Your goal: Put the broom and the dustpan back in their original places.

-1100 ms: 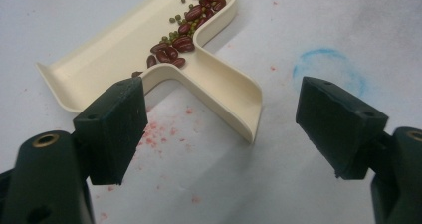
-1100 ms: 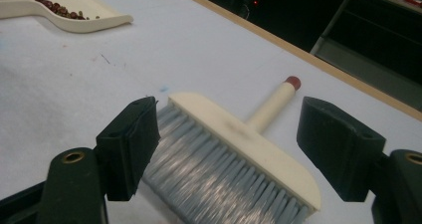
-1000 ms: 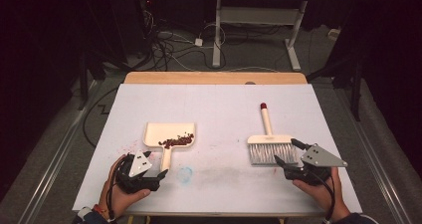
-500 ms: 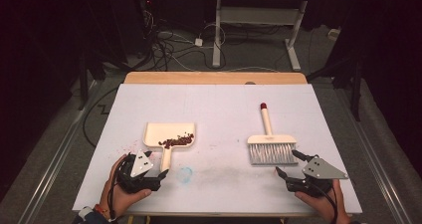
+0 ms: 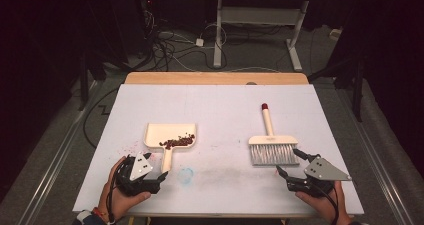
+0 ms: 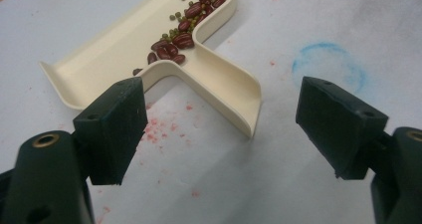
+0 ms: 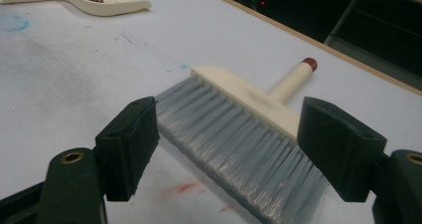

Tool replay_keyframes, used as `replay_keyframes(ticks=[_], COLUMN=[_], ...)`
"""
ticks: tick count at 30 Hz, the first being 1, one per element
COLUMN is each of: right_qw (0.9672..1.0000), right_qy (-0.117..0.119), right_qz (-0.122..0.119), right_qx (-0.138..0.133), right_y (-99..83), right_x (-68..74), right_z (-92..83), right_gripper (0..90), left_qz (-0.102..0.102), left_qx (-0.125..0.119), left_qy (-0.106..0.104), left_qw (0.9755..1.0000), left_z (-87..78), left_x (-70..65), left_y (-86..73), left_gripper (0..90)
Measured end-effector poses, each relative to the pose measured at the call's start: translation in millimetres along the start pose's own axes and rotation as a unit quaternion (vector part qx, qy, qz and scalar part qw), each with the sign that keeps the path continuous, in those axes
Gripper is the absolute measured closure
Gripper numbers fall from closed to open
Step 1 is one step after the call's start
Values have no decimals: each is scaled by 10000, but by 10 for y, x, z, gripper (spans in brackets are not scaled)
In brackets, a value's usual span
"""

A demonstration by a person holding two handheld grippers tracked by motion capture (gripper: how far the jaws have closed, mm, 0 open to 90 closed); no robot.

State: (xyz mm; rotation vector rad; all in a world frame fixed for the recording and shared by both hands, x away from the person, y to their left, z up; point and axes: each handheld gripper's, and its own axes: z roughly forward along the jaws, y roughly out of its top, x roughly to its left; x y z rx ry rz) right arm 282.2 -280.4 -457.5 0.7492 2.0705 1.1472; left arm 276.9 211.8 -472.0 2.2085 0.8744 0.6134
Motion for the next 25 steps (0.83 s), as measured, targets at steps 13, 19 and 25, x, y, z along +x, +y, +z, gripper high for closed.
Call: replay_keyframes(ticks=[13, 19, 25], right_qw=[10000, 10000, 10000], right_qy=[18, 12, 37], right_qz=[-24, -42, -48], right_qx=[-2, -6, -27], right_y=[7, 16, 15], right_x=[7, 16, 7], right_z=[-4, -5, -1], right_gripper=[249, 247, 241], left_qz=[64, 53, 37], left_qx=[42, 40, 39], left_qy=[-1, -6, 0], left_qw=[10000, 10000, 10000], left_z=[14, 24, 37], left_x=[-9, -8, 0], left_y=[8, 13, 18], left_gripper=[200, 200, 200])
